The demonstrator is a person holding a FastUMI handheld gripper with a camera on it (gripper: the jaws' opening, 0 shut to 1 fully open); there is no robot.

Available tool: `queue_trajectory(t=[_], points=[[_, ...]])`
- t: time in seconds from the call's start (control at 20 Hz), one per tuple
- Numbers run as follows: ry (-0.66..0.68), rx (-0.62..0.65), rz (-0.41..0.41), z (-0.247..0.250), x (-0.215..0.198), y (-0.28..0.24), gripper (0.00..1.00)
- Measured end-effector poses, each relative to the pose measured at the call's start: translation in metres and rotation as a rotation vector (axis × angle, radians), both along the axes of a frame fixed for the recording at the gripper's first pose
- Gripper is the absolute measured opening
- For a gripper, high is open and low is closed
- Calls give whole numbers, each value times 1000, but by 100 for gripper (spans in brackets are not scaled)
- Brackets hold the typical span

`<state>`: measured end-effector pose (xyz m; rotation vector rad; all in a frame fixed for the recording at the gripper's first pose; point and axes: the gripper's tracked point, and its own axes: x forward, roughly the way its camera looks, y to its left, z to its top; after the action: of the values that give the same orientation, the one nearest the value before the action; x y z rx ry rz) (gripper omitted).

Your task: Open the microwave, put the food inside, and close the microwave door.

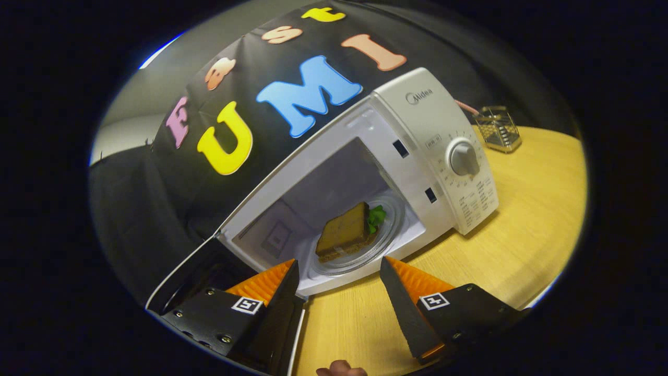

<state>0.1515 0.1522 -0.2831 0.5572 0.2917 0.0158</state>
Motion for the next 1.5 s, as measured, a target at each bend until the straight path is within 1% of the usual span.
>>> queue_trajectory(t=[0.15, 0.2, 0.25, 0.35, 0.4, 0.45, 0.5, 0.55, 0.6, 0.7, 0.85, 0.9, 0.95, 1.35, 1.5], points=[[-93, -182, 22, 19, -34, 1, 93], [-111, -227, 18, 24, -46, 0, 87], [-121, -261, 16, 26, -57, 0, 85], [-127, -313, 5, 30, -80, 3, 69], [-138, -347, 16, 32, -90, 6, 52], [-156, -370, 23, 36, -99, 8, 46], [-180, -390, 34, 40, -108, 12, 26], [-191, -405, 60, 41, -116, 20, 24], [-195, -426, 60, 41, -122, 23, 26], [-208, -465, 54, 47, -136, 26, 9], [-246, -505, 81, 57, -156, 45, 10], [-259, -513, 96, 62, -167, 53, 3], [-269, -510, 115, 66, -174, 62, 3], [-325, -422, 302, 90, -223, 148, 3], [-351, -385, 401, 99, -242, 191, 3]])
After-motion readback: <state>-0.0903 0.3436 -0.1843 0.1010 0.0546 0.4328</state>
